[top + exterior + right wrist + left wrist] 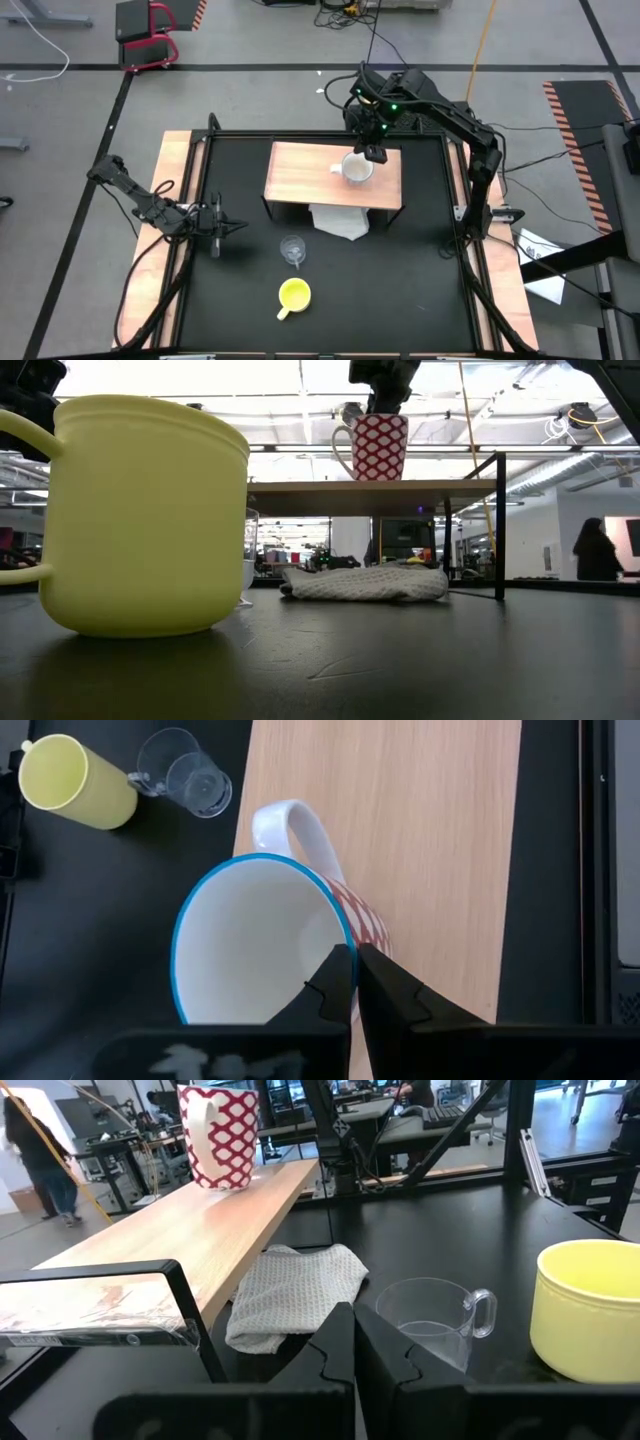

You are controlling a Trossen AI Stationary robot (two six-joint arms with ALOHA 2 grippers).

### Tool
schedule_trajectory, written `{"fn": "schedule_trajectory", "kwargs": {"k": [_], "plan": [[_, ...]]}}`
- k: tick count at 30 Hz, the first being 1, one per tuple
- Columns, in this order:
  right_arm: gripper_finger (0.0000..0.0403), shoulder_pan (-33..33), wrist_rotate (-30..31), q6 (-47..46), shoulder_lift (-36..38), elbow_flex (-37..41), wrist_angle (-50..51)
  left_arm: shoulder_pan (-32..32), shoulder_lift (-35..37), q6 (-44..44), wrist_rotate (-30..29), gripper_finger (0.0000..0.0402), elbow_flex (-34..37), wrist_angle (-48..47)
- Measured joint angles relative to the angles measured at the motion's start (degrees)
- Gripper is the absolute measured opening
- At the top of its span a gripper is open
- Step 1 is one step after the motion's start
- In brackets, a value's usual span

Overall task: Stack small to large cups/mugs on shelf
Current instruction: Put the red mug on the shelf

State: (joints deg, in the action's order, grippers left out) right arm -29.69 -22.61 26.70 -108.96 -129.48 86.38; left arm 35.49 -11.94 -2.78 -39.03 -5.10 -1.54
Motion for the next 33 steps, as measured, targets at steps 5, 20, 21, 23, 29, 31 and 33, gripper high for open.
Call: {"fn": "schedule_trajectory", "kwargs": {"k": [5,20,21,23,29,31,33], "plan": [[0.0000,-0.21,-0.12,0.00,0.06,1.95,-1.14,0.02,0.00,0.05,0.00,0.0000,0.00,-0.02],[0.0000,-1.79,-0.13,0.42,0.06,3.51,-2.78,0.02,0.00,0.05,0.04,0.0000,0.00,-0.37],[0.0000,-1.79,-0.11,0.44,0.06,3.51,-3.00,0.00,0.00,0.05,0.04,0.0000,0.00,-0.37],[0.0000,-1.79,-0.11,0.42,0.06,3.51,-3.24,0.02,0.00,0.05,0.04,0.0000,0.00,-0.39],[0.0000,-1.79,-0.08,0.59,0.06,3.54,-3.46,-0.01,0.00,0.05,0.08,0.0000,0.00,-0.52],[0.0000,-1.79,-0.08,0.59,0.07,4.29,-4.23,0.01,0.00,0.24,0.09,0.0000,0.00,-0.81],[0.0000,-1.85,-0.43,0.58,0.11,5.52,-5.09,0.02,0.00,0.38,0.11,0.0000,0.00,-1.36]]}}
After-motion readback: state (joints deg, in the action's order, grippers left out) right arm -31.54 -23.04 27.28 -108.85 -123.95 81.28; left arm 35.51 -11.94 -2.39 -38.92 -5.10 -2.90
